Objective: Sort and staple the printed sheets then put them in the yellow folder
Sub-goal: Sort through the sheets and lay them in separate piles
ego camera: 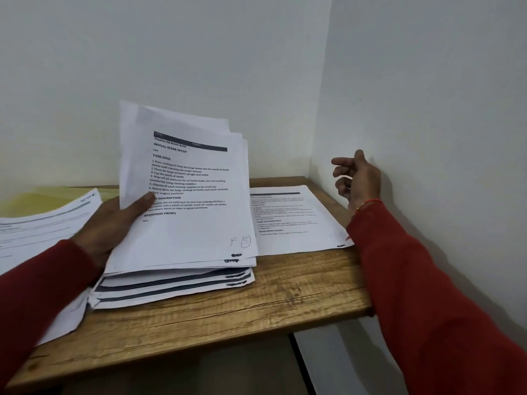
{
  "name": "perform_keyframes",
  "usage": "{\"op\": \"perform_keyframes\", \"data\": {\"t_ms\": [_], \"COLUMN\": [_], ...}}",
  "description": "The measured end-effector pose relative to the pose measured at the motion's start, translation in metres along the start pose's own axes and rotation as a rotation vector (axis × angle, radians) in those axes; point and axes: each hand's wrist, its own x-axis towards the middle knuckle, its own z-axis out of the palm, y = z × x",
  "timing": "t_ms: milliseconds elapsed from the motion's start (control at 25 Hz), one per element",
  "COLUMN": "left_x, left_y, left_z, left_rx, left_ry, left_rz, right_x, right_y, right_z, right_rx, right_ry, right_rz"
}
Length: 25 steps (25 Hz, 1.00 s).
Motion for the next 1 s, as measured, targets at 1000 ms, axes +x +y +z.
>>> {"op": "perform_keyframes", "data": {"t_ms": [1000], "left_x": [-0.008], "left_y": [0.009], "left_z": [0.101], "left_rx": [-0.182], "left_ry": [-0.173], "left_rz": [-0.022], "right_x": [-0.035], "right_y": [0.023], "right_z": [0.034], "right_rx": [-0.218], "right_ry": [-0.392], "right_rz": [0.041]}}
